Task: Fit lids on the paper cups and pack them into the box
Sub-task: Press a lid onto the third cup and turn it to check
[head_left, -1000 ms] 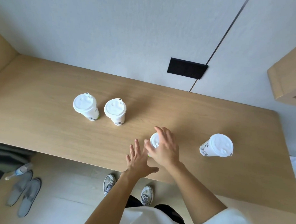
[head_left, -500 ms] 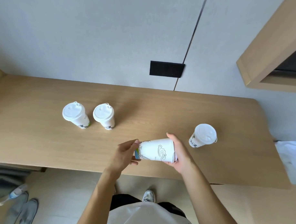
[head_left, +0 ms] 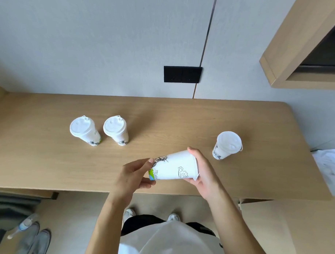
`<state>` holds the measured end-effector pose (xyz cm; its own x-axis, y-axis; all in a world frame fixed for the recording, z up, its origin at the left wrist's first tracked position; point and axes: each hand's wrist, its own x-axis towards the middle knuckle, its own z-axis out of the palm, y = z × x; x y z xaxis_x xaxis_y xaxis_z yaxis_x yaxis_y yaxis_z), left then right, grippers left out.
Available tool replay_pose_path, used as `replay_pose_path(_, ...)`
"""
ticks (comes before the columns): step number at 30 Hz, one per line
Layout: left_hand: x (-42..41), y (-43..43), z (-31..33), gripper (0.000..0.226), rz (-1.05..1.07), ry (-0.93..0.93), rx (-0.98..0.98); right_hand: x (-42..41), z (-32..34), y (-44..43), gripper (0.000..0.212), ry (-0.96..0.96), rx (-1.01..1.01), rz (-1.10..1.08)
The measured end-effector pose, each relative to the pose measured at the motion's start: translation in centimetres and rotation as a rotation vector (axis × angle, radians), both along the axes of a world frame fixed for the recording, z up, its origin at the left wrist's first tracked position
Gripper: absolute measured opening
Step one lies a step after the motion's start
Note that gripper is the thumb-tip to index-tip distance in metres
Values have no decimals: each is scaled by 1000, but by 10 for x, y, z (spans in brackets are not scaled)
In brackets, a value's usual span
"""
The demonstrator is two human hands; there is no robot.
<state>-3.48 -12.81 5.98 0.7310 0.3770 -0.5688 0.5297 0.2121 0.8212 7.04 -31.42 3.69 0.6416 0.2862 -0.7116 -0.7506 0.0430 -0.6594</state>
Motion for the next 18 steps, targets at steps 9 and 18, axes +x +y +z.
replay_pose_path(9,0,4,5,36,52,-74,-13,-6,1,3,61,-79,87,-38)
replay_pose_path(18,1,9,9,55,6,-161,-74,-2,3,1,71,-98,96,-84)
